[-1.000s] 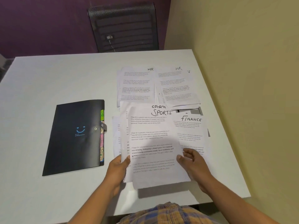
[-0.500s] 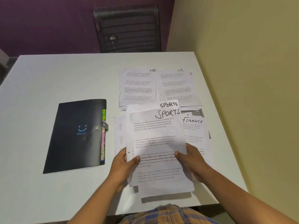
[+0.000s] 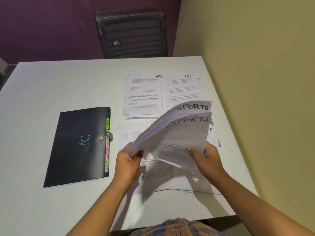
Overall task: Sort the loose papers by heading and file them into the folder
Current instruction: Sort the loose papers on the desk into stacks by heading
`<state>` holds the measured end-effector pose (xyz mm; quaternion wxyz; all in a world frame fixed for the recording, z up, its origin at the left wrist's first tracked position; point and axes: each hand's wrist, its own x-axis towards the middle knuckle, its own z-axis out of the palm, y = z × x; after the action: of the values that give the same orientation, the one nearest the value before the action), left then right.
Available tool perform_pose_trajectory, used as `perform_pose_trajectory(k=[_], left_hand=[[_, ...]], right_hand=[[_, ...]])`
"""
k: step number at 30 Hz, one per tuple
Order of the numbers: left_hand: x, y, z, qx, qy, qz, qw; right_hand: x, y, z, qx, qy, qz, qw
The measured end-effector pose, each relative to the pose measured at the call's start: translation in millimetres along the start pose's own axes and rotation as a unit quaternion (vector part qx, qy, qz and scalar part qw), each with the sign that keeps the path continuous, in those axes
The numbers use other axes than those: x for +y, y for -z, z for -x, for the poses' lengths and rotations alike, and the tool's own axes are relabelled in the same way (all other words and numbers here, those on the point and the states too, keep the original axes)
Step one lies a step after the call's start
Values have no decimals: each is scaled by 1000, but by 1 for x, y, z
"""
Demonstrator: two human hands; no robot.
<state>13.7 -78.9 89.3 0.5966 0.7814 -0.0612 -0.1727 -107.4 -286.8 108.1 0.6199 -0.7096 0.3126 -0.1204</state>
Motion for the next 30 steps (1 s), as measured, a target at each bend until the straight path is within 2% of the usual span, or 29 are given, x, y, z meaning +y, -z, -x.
perform_pose_trajectory(k=[4,9,13,16,20,25,30], left_hand=[[-6,-5,-2,-28,3,-35,999],[-5,-12,-4,-52,-42,-23,998],[7,-18,-1,-36,-17,4,999],[12,-17,4,-40,-31,10,999],[3,-19,-1,-41,10,16,999],[-4,-18,-8,-68,20,-12,997],[-15,-17,-15,-70,37,13,997]], right_hand=[[5,-4,0,-2,-20,4,1000],[7,-5,-2,-6,-17,-2,1000],[3,-4,0,3,-7,-12,1000],[7,1,3,2,-5,-44,999],[22,-2,3,-40,-59,21,997],[37,2,-1,9,-66,92,993],[35,6,2,37,-44,75,996]])
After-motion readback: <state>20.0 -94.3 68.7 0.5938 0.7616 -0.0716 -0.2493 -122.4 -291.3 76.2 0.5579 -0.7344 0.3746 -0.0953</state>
